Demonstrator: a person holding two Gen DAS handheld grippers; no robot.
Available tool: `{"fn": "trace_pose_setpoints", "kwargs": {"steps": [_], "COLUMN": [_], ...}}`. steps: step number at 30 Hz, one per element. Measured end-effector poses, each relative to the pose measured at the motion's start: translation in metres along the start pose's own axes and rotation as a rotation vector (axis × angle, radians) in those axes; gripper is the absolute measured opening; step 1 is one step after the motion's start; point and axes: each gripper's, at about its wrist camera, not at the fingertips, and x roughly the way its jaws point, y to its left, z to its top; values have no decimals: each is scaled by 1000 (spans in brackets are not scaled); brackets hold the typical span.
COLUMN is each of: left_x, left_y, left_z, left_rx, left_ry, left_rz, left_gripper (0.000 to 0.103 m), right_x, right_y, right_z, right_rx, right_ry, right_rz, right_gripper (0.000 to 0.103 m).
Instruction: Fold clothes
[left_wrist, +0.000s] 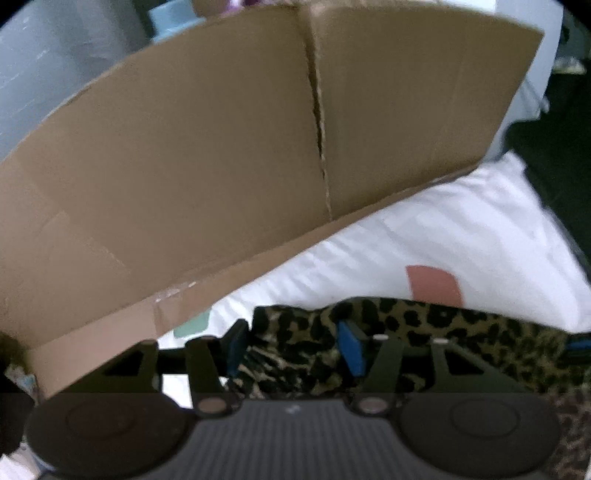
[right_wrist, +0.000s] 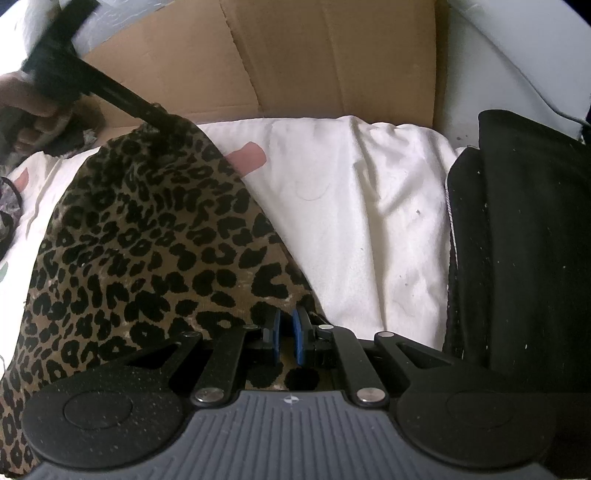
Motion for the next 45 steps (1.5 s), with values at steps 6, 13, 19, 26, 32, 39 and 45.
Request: {"fn": "trace_pose_setpoints", "kwargs": {"steps": [6, 13, 19, 26, 32, 39, 45], "left_x": [-12, 18, 21, 38, 37, 18, 34], "left_y": [6, 0, -7, -9, -15, -14, -16], "left_z": [-11, -19, -8, -2, 0, 7, 6], "left_rx": [-2, 22, 44, 50, 102, 138, 124], "left_ry": [-2, 55, -11, 8, 26, -41, -36], "left_rz": [-13, 15, 82, 58, 49, 30, 37], "left_gripper": [42, 19, 62, 62, 49, 46, 46], "right_x": [0, 1, 1, 1, 0, 0, -1], "right_y": [-1, 0, 0, -1, -2, -2, 0], "right_z": [-1, -1, -1, -1, -1, -1, -1], "right_rx": [12, -3, -21, -28, -27, -21, -27], "right_ry": [-4, -1, 2, 2, 1, 1, 4], "right_rz": [1, 1, 7, 12, 13, 9, 3], "right_gripper": [12, 12, 12, 12, 12, 12, 12]}}
